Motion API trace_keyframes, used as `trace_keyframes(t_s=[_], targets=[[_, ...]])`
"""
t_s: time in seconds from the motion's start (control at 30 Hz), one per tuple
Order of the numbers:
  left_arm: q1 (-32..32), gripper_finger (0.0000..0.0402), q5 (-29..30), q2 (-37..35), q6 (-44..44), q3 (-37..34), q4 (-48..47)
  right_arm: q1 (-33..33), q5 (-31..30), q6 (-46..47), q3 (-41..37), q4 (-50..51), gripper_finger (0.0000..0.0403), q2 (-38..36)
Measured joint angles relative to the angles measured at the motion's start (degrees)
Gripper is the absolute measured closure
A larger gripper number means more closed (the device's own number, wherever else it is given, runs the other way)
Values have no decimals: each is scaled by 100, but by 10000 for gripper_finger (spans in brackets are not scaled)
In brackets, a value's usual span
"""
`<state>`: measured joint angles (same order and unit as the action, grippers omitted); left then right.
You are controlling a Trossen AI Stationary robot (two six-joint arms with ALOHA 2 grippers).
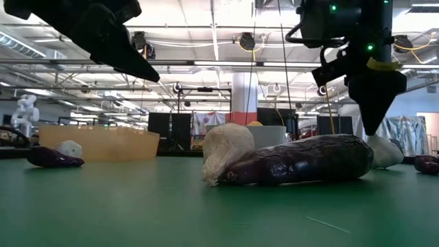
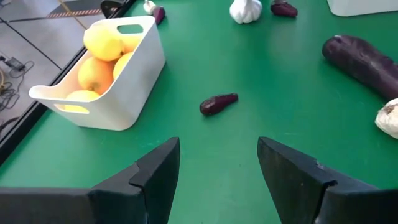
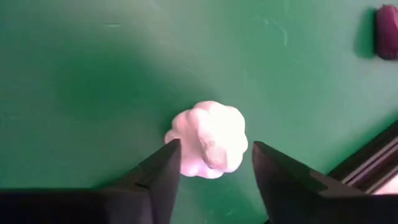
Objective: Sort produce into baskets
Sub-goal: Put the garlic into the orange bin
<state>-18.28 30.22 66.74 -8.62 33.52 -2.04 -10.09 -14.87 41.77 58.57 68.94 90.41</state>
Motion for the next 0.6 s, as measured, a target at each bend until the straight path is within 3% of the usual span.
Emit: trace_keyframes(t_s=[0.37, 0.6], targets=[[0, 178, 2, -1, 0, 0, -22, 35, 528, -217, 11, -147, 387, 0], [0, 178, 2, -1, 1, 0, -82, 53, 367, -547, 322, -87, 399, 0]])
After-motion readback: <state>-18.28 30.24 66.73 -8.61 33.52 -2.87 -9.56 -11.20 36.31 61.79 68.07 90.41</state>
